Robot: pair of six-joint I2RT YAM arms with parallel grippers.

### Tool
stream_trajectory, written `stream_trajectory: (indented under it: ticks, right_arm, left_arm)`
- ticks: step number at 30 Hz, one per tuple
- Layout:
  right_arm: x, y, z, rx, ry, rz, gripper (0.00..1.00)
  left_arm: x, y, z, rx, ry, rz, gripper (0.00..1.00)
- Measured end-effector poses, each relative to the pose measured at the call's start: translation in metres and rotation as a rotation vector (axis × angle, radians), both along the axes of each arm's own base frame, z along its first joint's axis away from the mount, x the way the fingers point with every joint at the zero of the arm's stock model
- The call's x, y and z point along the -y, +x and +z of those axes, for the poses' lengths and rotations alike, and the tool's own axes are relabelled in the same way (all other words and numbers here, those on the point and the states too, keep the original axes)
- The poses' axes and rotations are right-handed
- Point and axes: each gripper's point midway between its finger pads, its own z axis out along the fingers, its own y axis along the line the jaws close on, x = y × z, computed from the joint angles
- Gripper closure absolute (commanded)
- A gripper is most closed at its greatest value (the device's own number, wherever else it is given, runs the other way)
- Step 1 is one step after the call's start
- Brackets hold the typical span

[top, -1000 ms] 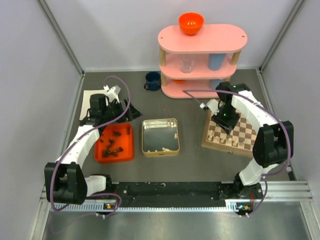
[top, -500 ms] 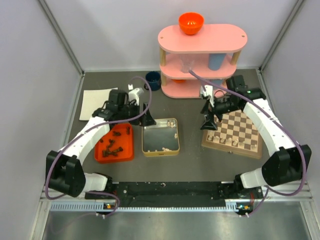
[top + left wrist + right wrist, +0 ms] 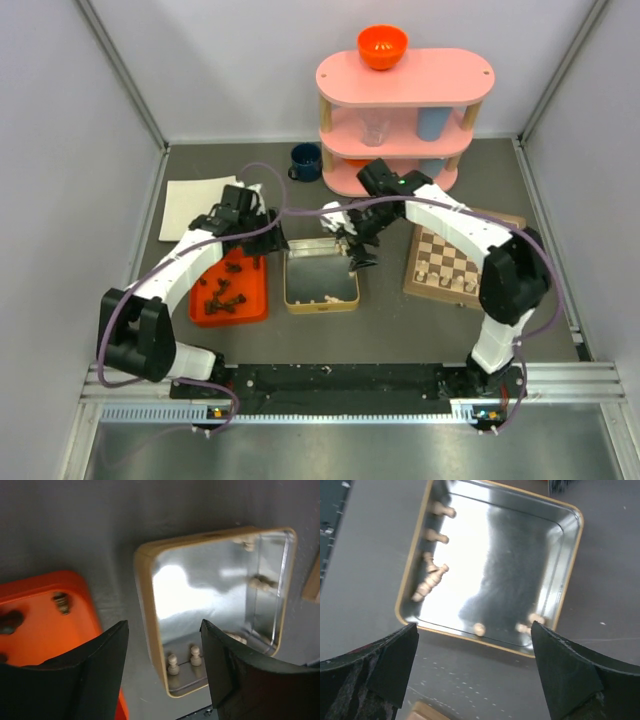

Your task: Set up the chess pieces on the board

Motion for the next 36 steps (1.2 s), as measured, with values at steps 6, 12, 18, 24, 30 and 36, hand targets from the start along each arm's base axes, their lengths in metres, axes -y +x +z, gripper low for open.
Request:
stream_trajectory:
  ticks: [6, 12, 18, 24, 30, 36]
  right_arm:
    - [-0.028, 0.038, -0.013, 0.12, -0.136, -0.055, 0.29]
    - [-0.033, 0.034, -0.027, 0.171, -0.296, -0.067, 0.5]
    - [-0.033, 0.025, -0.049, 0.162, -0.461, -0.051, 0.56]
    - [-0.018, 0.025, -0.079, 0.146, -0.631, -0.062, 0.6]
    - [-0.004, 0.024, -0.099, 0.133, -0.738, -0.069, 0.62]
    - [0.001, 0.027, -0.104, 0.145, -0.77, -0.073, 0.67]
  left_arm:
    - [-0.091, 0.009, 0.014, 0.066, 0.011, 0.36, 0.27]
    - [-0.128, 0.011, 0.061, 0.251, 0.015, 0.483, 0.27]
    - [-0.138, 0.014, 0.064, 0.287, 0.028, 0.509, 0.27]
    - [-0.142, 0.011, 0.061, 0.294, 0.044, 0.508, 0.27]
    - [-0.147, 0.008, 0.069, 0.332, 0.052, 0.516, 0.27]
    - [-0.148, 0.006, 0.068, 0.338, 0.051, 0.521, 0.27]
